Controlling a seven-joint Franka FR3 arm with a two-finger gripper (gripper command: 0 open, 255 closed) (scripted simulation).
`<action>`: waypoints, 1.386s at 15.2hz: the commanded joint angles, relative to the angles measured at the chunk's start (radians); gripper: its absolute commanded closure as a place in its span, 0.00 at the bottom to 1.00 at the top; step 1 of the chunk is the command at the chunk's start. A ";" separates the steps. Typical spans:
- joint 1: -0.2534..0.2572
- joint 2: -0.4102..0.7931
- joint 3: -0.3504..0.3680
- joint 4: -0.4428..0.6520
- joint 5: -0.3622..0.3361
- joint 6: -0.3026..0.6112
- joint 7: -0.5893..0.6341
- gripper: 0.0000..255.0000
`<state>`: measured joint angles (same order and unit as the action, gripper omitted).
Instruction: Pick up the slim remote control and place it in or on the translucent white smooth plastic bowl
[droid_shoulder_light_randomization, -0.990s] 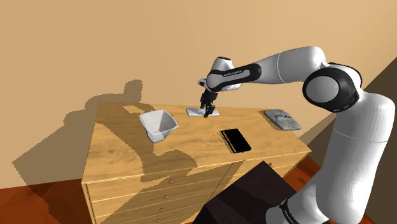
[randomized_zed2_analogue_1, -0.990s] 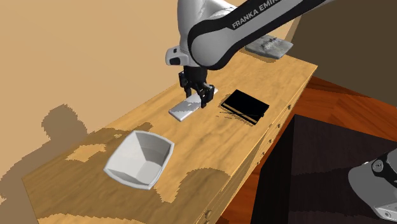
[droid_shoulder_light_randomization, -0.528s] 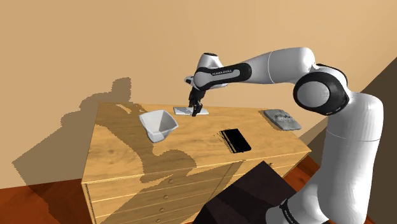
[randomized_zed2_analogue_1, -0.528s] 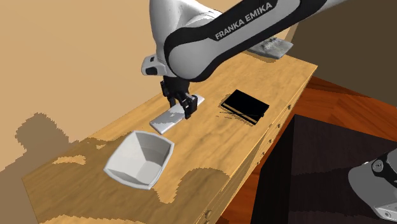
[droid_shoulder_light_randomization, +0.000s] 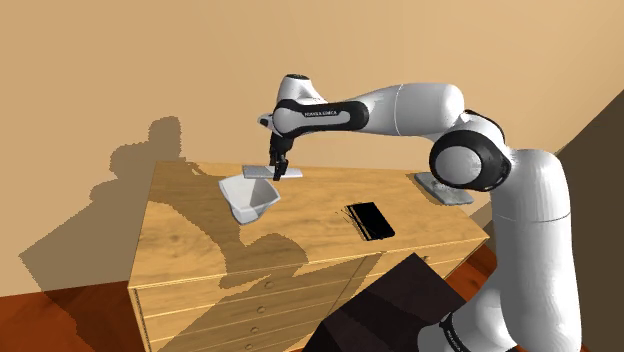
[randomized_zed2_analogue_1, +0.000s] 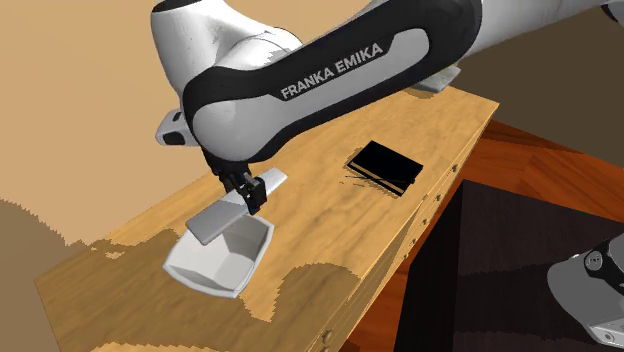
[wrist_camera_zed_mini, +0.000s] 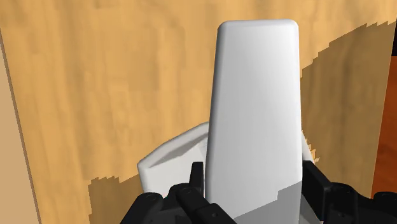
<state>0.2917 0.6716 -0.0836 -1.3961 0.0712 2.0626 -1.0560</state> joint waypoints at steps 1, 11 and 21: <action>0.022 0.054 0.007 0.085 -0.002 -0.031 0.034 1.00; 0.057 0.205 0.018 0.267 -0.003 -0.061 0.087 1.00; 0.056 0.256 0.020 0.251 -0.001 0.006 0.085 1.00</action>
<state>0.3480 0.9263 -0.0637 -1.1439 0.0705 2.0667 -0.9711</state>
